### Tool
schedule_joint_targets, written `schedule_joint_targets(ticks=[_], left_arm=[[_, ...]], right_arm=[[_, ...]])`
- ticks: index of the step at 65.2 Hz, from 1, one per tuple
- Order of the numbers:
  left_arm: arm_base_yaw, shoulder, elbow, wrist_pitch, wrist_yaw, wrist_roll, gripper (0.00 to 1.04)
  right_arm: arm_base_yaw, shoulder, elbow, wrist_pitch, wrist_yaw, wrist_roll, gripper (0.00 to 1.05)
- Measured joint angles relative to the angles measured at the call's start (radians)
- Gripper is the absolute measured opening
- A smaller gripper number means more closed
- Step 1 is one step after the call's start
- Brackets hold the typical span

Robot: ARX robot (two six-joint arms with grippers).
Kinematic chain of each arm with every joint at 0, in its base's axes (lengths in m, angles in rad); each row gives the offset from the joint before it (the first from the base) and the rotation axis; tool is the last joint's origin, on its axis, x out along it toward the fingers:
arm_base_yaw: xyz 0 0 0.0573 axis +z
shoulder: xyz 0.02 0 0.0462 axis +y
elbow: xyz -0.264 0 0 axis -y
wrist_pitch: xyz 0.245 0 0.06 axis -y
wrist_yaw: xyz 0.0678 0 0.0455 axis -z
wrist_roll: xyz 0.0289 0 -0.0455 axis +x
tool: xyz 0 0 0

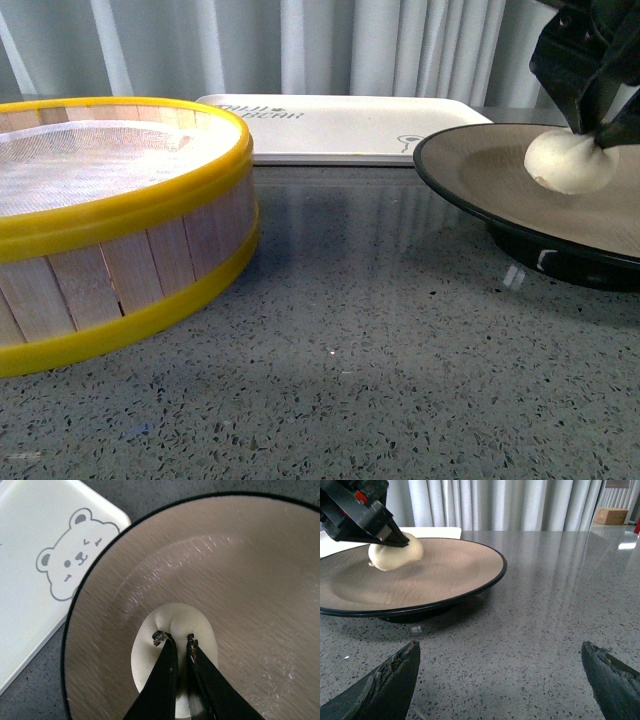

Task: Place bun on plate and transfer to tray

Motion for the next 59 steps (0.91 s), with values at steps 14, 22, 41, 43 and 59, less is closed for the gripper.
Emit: schedule_joint_targets(ticks=[14,22,41,43,59], left_arm=[[-0.005,0.024,0.008,-0.017,0.016,-0.003,0.04],[-0.006,0.031,0.021,-0.029,0.020,-0.004,0.04],[-0.007,0.044,0.068,-0.052,0.034,-0.020,0.30],[-0.007,0.046,0.074,-0.055,0.034,-0.023,0.33],[-0.008,0.054,0.135,-0.086,0.049,-0.038,0.81]], right_arm=[[0.000,0.000,0.000,0.000,0.000,0.000,0.96],[0.000,0.000,0.000,0.000,0.000,0.000,0.96],[0.000,0.000,0.000,0.000,0.000,0.000,0.96],[0.000,0.000,0.000,0.000,0.000,0.000,0.96],[0.000,0.000,0.000,0.000,0.000,0.000,0.96]])
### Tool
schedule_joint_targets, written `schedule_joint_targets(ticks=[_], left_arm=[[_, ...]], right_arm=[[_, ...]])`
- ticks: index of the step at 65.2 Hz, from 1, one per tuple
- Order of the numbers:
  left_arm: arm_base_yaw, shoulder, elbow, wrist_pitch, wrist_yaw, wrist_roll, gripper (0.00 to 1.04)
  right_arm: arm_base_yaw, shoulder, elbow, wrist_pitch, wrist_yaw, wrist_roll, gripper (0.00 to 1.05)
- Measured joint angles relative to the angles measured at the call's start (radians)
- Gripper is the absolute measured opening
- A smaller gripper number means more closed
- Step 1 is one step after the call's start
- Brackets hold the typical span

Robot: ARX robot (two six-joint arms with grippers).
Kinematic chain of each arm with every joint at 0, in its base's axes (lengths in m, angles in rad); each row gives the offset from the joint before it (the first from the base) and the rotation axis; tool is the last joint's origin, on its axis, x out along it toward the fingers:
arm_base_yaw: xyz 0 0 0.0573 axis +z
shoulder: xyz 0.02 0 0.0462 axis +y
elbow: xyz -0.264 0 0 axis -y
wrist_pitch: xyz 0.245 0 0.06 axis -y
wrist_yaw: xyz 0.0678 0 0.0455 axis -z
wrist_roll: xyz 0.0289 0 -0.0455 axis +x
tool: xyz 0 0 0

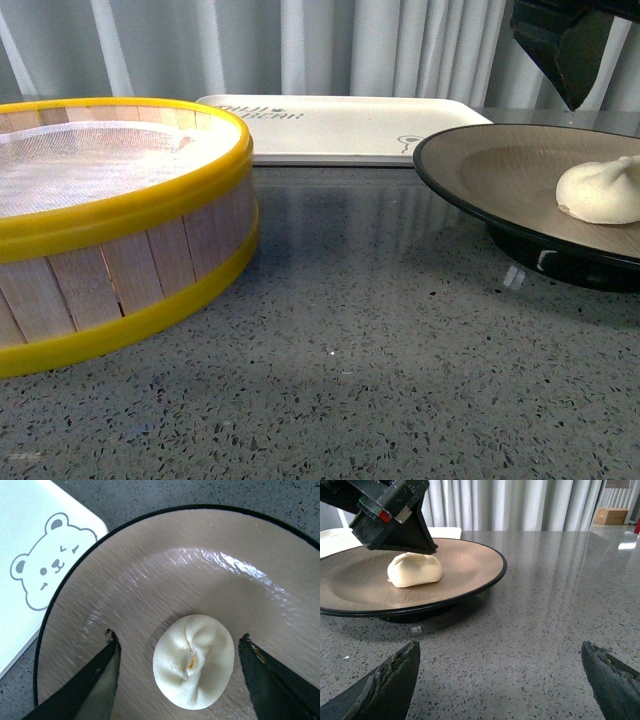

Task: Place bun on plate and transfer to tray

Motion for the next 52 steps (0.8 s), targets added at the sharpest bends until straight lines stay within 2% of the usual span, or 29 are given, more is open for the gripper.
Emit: schedule_joint_targets(ticks=[6,19,30,40,52], left_arm=[[0.006,0.000,0.011,-0.002,0.001,0.000,1.00],[0.049,-0.096,-0.060,0.101,-0.031,-0.006,0.98],[0.113,-0.381,-0.313,0.244,-0.087,0.015,0.98],[0.188,-0.677,-0.561,0.269,-0.133,0.027,0.98],[0.276,-0.890,-0.732,0.248,-0.144,0.027,0.98]], right_arm=[[0.000,0.000,0.000,0.000,0.000,0.000,0.96],[0.000,0.000,0.000,0.000,0.000,0.000,0.96],[0.000,0.000,0.000,0.000,0.000,0.000,0.96],[0.000,0.000,0.000,0.000,0.000,0.000,0.96],[0.000,0.000,0.000,0.000,0.000,0.000,0.96]])
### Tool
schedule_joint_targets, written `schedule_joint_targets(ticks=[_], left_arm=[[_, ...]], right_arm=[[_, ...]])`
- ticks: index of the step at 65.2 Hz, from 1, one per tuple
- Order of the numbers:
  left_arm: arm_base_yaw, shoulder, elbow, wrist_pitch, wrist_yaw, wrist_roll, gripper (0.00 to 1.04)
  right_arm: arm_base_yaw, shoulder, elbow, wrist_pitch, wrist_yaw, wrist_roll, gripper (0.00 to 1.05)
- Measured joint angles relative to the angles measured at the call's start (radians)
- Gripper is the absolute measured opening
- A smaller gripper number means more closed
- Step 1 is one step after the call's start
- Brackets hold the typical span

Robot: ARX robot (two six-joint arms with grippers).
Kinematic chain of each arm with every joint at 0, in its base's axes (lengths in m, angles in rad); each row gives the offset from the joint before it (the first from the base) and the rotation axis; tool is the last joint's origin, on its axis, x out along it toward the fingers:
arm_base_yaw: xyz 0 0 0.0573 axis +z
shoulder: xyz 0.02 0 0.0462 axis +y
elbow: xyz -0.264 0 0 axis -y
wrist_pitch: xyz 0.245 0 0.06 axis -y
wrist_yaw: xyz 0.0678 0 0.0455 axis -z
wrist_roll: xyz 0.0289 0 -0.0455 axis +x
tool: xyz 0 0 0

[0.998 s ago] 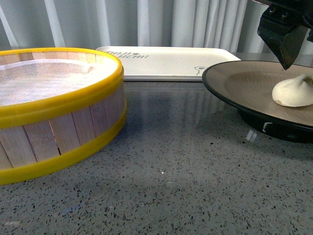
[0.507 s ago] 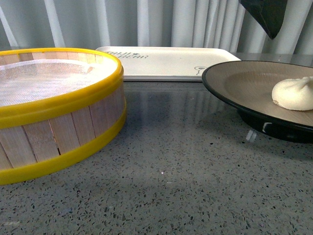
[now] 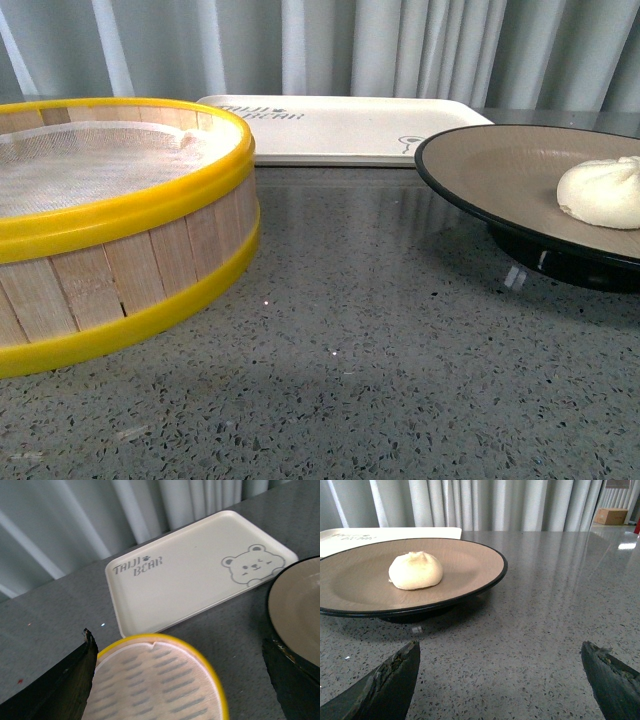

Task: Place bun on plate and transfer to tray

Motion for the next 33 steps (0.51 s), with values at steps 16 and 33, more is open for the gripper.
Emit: schedule_joint_targets(ticks=[16,33], left_arm=[[0.219,-0.382,-0.500,0.472,0.065,-0.127,0.59],[0.397,-0.616,-0.932,0.619,0.233,-0.150,0.04]], right_arm=[[0.000,0.000,0.000,0.000,0.000,0.000,0.96],[0.000,0.000,0.000,0.000,0.000,0.000,0.96]])
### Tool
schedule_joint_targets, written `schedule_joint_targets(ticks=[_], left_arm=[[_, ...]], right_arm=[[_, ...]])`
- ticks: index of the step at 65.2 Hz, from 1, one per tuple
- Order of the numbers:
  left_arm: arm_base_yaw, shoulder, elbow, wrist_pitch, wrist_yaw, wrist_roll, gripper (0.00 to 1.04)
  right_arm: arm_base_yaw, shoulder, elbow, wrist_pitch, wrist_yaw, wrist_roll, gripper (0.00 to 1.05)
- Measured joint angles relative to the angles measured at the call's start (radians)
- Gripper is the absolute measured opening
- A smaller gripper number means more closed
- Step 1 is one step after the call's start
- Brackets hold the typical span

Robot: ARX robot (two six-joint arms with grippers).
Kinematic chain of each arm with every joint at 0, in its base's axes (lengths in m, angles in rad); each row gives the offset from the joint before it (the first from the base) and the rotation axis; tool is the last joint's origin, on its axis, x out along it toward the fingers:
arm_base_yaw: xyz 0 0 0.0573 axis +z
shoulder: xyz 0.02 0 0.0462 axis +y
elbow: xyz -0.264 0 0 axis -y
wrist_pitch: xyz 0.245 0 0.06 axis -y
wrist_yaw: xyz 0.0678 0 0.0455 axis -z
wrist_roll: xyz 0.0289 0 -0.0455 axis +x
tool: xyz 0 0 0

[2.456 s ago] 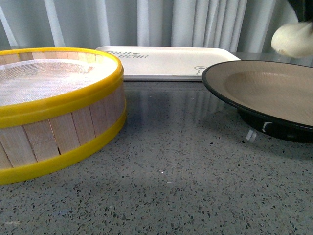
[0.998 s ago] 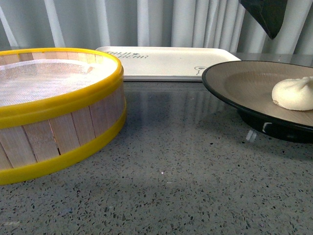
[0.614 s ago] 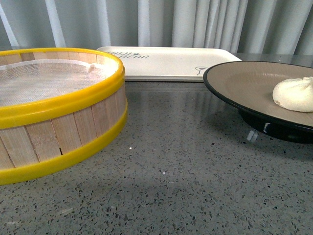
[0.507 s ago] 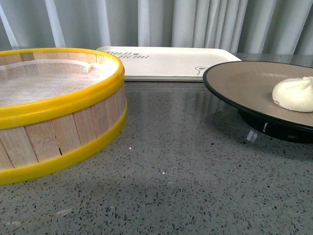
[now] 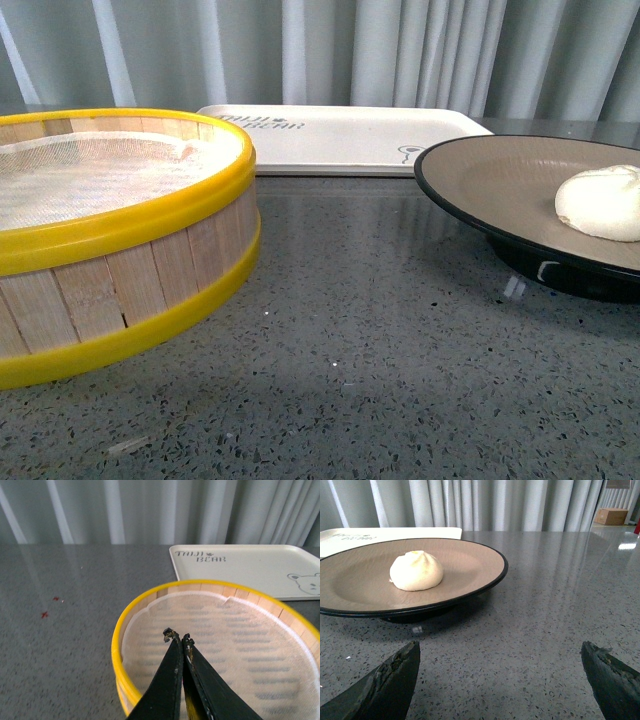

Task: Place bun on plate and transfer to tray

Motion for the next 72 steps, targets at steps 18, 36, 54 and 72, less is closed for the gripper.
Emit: schedule_joint_targets(ticks=[18,36,54,72], left_arm=[[0.085,-0.129,-0.171,0.050,0.082,-0.002,0.04],[0.204,-0.238,-0.282,0.052,0.192,-0.002,0.04],[0.204,-0.311,-0.333,0.034,0.192,-0.002,0.04],[0.204,-0.372,-0.362,0.003,0.192,-0.002,0.04]], right_arm=[[0.000,0.000,0.000,0.000,0.000,0.000,0.96],[0.000,0.000,0.000,0.000,0.000,0.000,0.96],[0.000,0.000,0.000,0.000,0.000,0.000,0.96],[0.000,0.000,0.000,0.000,0.000,0.000,0.96]])
